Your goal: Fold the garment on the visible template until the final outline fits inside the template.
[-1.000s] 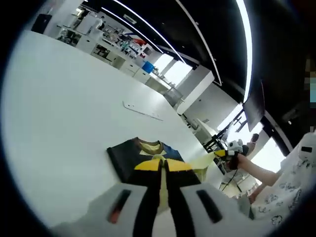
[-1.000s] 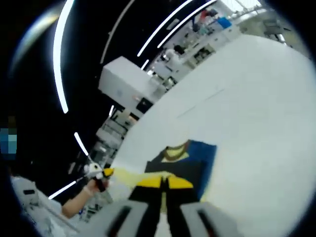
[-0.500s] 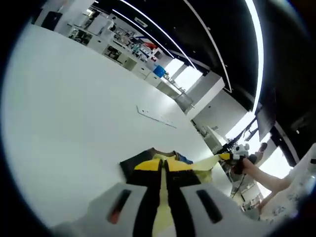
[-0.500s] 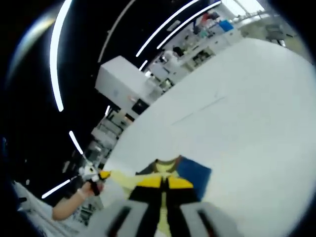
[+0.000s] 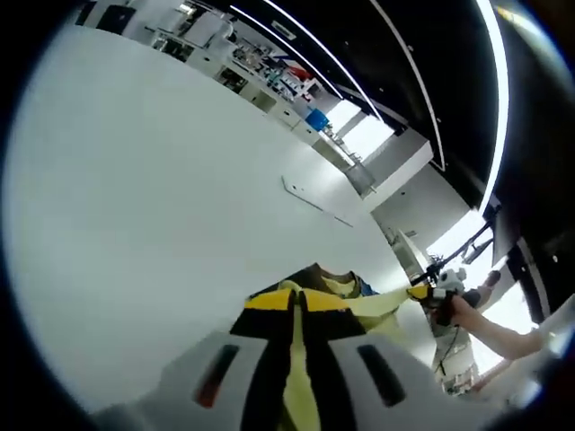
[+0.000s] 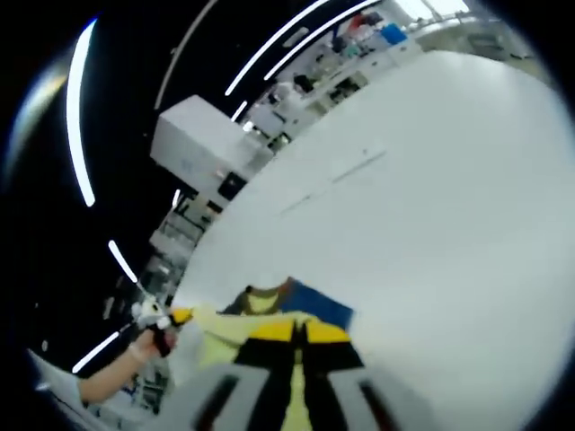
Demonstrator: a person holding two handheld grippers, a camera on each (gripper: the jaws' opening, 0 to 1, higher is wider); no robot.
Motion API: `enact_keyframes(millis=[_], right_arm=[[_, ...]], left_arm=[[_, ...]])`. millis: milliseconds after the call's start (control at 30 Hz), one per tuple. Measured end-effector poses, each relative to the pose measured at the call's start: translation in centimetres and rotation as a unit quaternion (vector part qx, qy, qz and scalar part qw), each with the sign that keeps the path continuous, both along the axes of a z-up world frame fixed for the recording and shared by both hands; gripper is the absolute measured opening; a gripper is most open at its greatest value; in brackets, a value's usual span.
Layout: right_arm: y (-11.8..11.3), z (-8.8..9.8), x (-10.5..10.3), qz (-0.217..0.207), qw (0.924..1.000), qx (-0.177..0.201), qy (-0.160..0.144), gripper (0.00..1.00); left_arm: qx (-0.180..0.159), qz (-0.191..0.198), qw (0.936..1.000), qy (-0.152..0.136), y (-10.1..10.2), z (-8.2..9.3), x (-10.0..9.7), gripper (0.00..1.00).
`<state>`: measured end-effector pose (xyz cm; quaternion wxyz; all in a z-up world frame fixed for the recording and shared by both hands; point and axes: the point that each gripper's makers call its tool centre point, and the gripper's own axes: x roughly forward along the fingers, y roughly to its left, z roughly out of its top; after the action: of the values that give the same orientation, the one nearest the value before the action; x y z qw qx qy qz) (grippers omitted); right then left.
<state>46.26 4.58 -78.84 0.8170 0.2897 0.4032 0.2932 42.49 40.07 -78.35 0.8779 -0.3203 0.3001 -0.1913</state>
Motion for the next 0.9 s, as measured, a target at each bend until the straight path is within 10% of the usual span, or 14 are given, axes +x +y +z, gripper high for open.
enact_keyframes(millis=[667, 900], right_arm=[[0.4, -3.1, 0.3, -0.012, 0.9993, -0.035, 0.007, 0.00], [0.5, -3.1, 0.1, 0.013, 0.9985, -0.052, -0.013, 0.00]], left_arm=[[0.038, 0.002, 0.9985, 0.039, 0.5, -3.7, 0.4, 0.00], [0.067, -0.032, 0.9972, 0.009, 0.0, -3.1, 0.3, 0.02]])
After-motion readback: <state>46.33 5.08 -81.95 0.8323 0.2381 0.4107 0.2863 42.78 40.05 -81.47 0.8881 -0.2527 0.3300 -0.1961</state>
